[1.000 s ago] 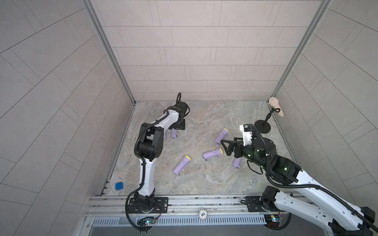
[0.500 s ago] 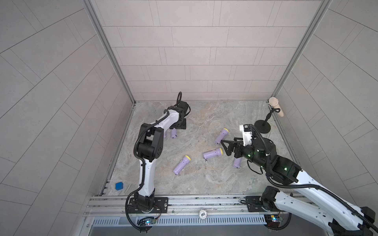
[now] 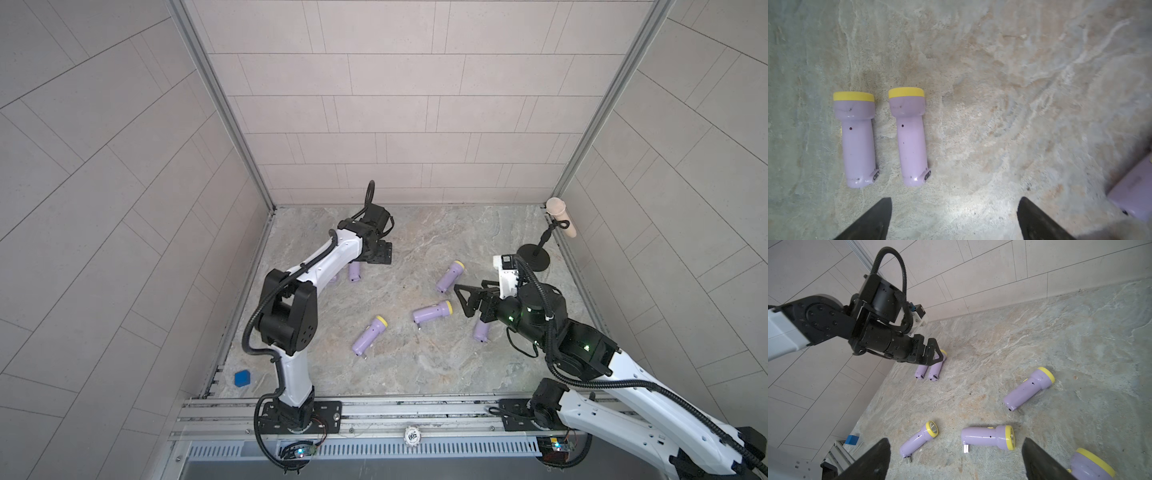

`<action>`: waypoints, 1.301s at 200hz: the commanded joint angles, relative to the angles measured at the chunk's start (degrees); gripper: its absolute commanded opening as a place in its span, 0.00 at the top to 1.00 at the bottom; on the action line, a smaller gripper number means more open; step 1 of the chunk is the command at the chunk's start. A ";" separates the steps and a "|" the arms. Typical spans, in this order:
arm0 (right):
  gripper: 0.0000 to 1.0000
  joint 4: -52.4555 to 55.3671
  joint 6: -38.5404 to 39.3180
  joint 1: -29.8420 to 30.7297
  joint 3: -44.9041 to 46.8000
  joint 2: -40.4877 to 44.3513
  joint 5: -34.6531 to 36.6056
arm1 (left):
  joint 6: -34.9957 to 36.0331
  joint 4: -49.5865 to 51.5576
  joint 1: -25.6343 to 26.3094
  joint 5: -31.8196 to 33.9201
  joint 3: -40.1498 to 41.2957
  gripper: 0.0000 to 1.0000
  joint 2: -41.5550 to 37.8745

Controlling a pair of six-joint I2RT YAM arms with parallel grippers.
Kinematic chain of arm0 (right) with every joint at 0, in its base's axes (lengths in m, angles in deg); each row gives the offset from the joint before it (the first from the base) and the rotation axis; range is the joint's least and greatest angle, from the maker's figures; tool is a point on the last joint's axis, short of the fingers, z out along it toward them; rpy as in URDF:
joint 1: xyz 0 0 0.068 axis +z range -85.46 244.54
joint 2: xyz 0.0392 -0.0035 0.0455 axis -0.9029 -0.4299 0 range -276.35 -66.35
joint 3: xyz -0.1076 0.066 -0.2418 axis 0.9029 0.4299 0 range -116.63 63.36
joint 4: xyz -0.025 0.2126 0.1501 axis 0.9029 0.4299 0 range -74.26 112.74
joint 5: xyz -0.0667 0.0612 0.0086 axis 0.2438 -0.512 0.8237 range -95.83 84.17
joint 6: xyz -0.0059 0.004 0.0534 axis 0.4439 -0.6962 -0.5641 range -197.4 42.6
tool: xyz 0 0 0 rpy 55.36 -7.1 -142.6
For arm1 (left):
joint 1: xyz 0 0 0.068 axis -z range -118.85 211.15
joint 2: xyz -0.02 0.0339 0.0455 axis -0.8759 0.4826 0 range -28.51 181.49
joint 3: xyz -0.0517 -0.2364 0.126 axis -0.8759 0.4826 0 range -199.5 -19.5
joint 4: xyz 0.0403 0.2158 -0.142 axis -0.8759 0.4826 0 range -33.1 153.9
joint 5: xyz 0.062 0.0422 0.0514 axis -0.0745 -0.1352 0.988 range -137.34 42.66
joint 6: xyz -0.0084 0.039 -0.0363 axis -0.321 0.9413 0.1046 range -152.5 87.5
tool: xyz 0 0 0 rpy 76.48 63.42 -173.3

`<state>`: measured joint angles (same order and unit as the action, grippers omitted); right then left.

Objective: Close the plug at the bottom of the flashlight
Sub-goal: Pick up the flashlight from the center of the board.

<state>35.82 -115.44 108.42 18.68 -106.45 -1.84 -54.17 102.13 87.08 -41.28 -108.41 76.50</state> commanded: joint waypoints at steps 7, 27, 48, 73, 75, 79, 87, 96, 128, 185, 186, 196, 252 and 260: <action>0.00 2.13 -0.72 0.24 1.42 2.20 2.57 | -1.23 1.37 3.04 0.20 6.88 0.01 -8.91; 0.00 2.69 -0.37 0.24 2.23 3.65 3.71 | -2.16 1.74 5.74 -0.77 13.98 0.00 -15.69; 0.00 2.79 0.06 0.24 3.14 5.35 4.33 | -4.16 1.96 9.52 -1.12 21.68 0.00 -22.14; 0.00 2.93 0.16 0.24 3.87 6.26 4.91 | -7.27 3.62 15.28 1.19 26.76 0.01 -27.79; 0.00 2.95 0.16 0.24 3.83 6.26 4.96 | -7.58 3.63 15.77 1.22 27.29 0.00 -28.29; 0.00 3.02 0.16 0.24 3.82 6.20 4.93 | -8.22 3.57 16.58 1.16 28.04 0.00 -29.05; 0.00 3.20 0.07 0.24 3.74 6.11 4.89 | -9.79 3.62 17.92 1.05 29.79 0.01 -30.34; 0.00 3.28 0.07 0.24 3.58 6.04 4.76 | -11.57 3.36 19.10 0.90 31.72 0.00 -31.58; 0.00 3.32 -0.32 0.24 3.56 5.93 4.70 | -15.15 2.68 21.19 -0.13 37.87 0.00 -34.22; 0.00 2.52 -1.85 0.24 4.08 4.73 3.26 | -17.73 -0.58 22.29 2.85 42.84 0.01 -33.73; 0.00 2.52 -1.85 0.24 4.08 4.70 3.29 | -17.67 -0.63 22.26 2.88 42.85 0.01 -33.60; 0.01 2.50 -2.09 0.24 4.08 4.46 2.98 | -16.76 -0.66 22.31 3.43 42.67 0.01 -32.47; 0.00 2.52 -2.28 0.24 4.17 4.28 3.21 | -15.02 -2.81 22.58 4.00 44.75 0.01 -28.25; 0.00 2.51 -2.21 0.24 4.17 4.23 3.26 | -14.98 -3.24 22.63 4.10 44.91 0.01 -27.62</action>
<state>38.70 -116.88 108.42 22.48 -102.62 1.05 -69.10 99.92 109.22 -39.11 -64.63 47.67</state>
